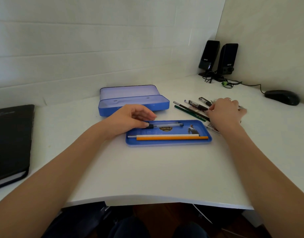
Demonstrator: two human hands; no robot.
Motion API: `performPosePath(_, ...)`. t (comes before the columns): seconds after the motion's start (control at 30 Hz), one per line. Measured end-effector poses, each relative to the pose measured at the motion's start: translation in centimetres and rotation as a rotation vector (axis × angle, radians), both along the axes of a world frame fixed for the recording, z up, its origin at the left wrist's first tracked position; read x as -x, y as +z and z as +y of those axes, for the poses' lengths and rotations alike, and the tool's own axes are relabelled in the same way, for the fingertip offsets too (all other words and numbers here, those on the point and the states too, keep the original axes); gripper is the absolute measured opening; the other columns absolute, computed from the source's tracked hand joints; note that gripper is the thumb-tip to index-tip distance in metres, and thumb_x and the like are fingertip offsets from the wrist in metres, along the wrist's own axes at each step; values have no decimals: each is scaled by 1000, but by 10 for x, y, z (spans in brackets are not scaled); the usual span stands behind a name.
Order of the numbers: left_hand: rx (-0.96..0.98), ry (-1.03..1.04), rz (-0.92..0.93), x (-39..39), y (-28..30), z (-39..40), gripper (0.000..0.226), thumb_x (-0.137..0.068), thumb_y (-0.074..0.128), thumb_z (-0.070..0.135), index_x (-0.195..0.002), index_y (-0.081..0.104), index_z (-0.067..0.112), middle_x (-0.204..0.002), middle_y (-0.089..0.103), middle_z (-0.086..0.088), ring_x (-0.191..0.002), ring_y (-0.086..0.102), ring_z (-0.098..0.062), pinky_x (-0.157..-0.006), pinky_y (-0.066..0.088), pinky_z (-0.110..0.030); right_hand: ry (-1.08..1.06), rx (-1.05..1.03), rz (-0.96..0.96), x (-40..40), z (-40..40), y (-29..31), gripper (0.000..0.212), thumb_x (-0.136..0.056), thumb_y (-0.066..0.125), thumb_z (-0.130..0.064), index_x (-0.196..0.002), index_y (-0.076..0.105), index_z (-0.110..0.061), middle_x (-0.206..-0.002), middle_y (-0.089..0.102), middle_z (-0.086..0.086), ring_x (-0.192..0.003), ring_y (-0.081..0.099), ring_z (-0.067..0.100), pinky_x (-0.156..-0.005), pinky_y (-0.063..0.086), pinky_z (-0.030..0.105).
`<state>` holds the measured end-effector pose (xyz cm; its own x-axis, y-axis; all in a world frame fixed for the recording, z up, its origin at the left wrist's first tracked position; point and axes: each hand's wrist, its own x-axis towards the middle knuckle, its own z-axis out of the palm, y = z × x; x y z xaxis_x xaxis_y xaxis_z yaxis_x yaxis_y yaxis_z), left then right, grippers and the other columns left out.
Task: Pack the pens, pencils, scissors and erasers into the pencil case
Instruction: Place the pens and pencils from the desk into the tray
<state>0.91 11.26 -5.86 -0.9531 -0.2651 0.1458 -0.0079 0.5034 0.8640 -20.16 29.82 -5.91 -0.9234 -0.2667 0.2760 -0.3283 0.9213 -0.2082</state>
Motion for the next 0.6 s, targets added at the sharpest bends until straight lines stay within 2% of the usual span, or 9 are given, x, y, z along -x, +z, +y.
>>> performPosePath(0.1,-9,-1,5,0,0,0,32,-80,63,-9,-95,67,19,-99,69,9,-89,65,7,-78,47,-7,53,59,27,-4,-1,2,22,-90,58,-31,-106,66,-18,-118,59,11,-120,43,31,-101,30,49)
performPosePath(0.23,-11,-9,6,0,0,-1,32,-80,64,-8,-94,67,21,-99,70,8,-90,66,5,-79,48,-8,250,287,113,-18,-1,11,16,-91,57,-32,-101,60,-21,-101,68,-1,-106,56,24,-100,28,42)
performPosePath(0.3,-28,-4,7,-1,0,-2,32,-80,64,-9,-95,67,19,-98,70,8,-89,66,6,-78,48,-8,438,482,45,-30,-3,17,11,-88,62,-28,-96,62,-20,-90,67,-7,-96,61,17,-98,37,37)
performPosePath(0.37,-42,-3,7,-1,-1,-2,31,-79,64,-10,-97,67,15,-98,70,7,-89,66,5,-78,48,-9,631,669,-86,-44,-4,25,7,-83,69,-21,-89,65,-19,-83,68,-7,-85,63,13,-85,49,27)
performPosePath(0.4,-45,-4,5,0,-1,-2,31,-79,64,-10,-97,67,15,-98,70,7,-89,66,4,-79,49,-9,708,709,-167,-51,-4,29,8,-80,72,-19,-86,67,-18,-81,68,-6,-79,63,11,-78,50,20)
performPosePath(0.43,-55,-2,4,0,-1,-3,31,-79,64,-10,-97,67,15,-97,71,7,-89,67,3,-79,49,-10,777,698,-251,-57,-3,32,8,-78,74,-18,-85,68,-17,-80,69,-5,-74,62,10,-71,49,15)
performPosePath(0.5,-87,12,7,0,-1,-4,33,-79,62,-12,-97,67,15,-96,70,6,-87,67,4,-77,50,-10,891,552,-388,-64,-3,34,10,-76,76,-17,-83,71,-14,-79,72,-3,-73,63,14,-69,50,16)
performPosePath(0.57,-81,15,-1,1,-1,-6,34,-81,58,-15,-98,67,14,-97,70,3,-87,66,3,-77,50,-11,960,378,-443,-66,-4,30,10,-74,77,-15,-82,72,-11,-76,71,-6,-74,63,16,-68,50,17)
performPosePath(0.6,-74,10,-6,1,-1,-7,35,-82,55,-16,-98,67,14,-99,70,3,-89,67,2,-79,51,-12,983,317,-451,-66,-5,28,10,-74,78,-16,-81,72,-11,-74,70,-8,-72,61,12,-66,48,13)
